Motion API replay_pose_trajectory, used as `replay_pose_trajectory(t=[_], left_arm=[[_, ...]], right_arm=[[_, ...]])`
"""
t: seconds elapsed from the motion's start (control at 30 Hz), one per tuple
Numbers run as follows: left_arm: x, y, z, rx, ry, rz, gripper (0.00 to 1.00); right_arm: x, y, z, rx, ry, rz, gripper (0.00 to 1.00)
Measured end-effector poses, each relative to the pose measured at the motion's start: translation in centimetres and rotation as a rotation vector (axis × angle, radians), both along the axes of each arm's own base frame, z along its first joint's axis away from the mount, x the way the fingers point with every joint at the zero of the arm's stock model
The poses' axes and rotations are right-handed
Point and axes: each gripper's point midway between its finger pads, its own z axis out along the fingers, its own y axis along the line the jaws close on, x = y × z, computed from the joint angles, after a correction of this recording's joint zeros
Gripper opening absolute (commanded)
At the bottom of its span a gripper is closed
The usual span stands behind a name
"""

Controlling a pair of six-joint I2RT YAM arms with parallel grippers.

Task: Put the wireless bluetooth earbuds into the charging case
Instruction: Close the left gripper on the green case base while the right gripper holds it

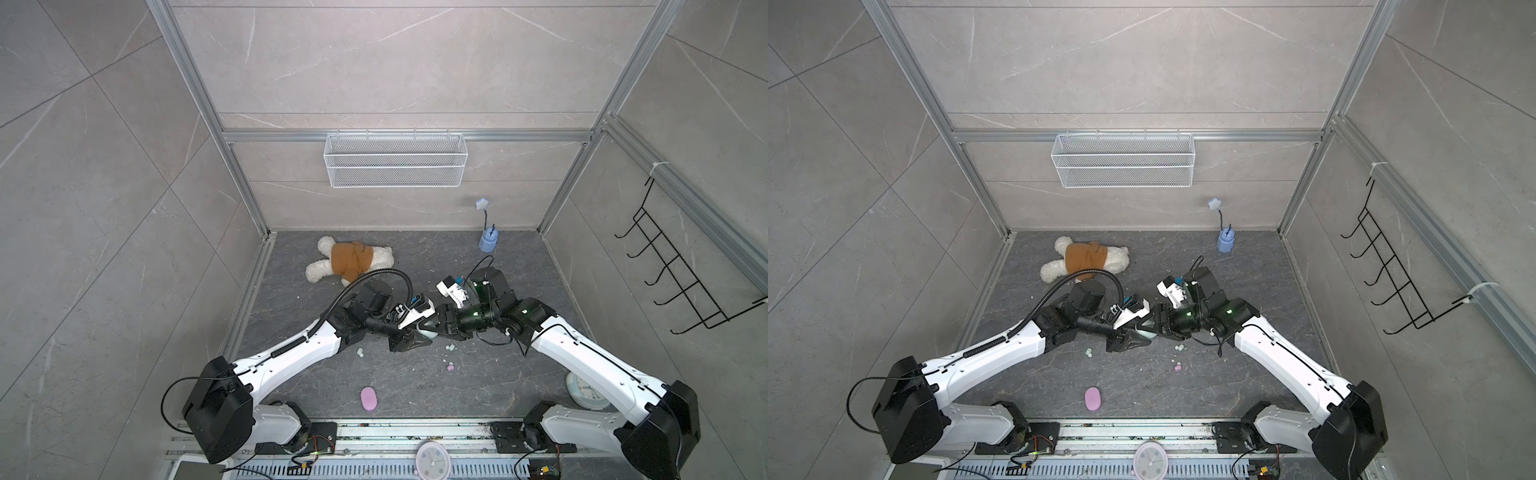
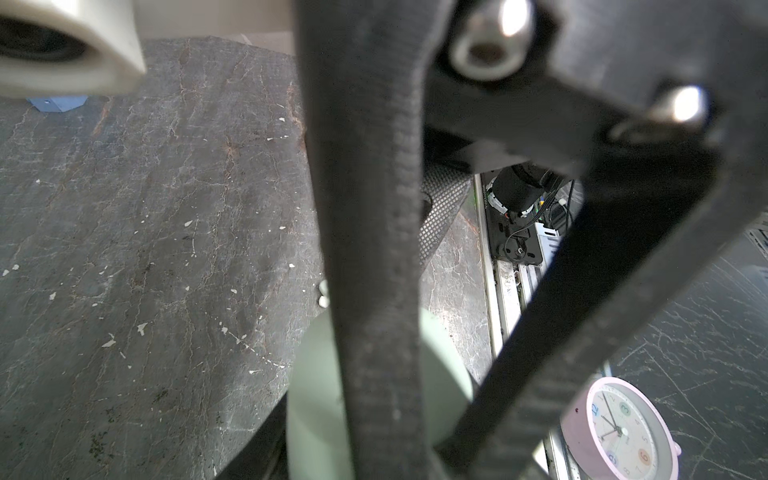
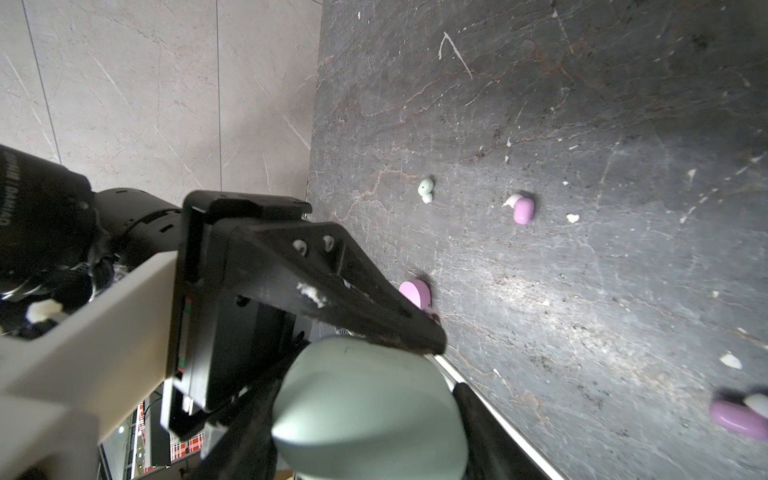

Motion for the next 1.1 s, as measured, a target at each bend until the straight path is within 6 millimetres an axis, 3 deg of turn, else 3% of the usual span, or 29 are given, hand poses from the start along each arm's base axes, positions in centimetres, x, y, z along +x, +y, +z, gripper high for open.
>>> replay_pose_trajectory(t=[0.6, 1.1], left_arm=[[-0.01, -0.13, 0.20, -0.010, -0.022, -0.012, 0.34], [-0.98, -0.68, 0.99, -0.050, -0.007, -0.059, 0.28]], right_arm=[[-0.17, 0.07, 0.07, 0.006, 0.009, 0.005, 0.62], [-0.16, 0.19, 0.08, 0.009, 0.010, 0.008, 0.75]])
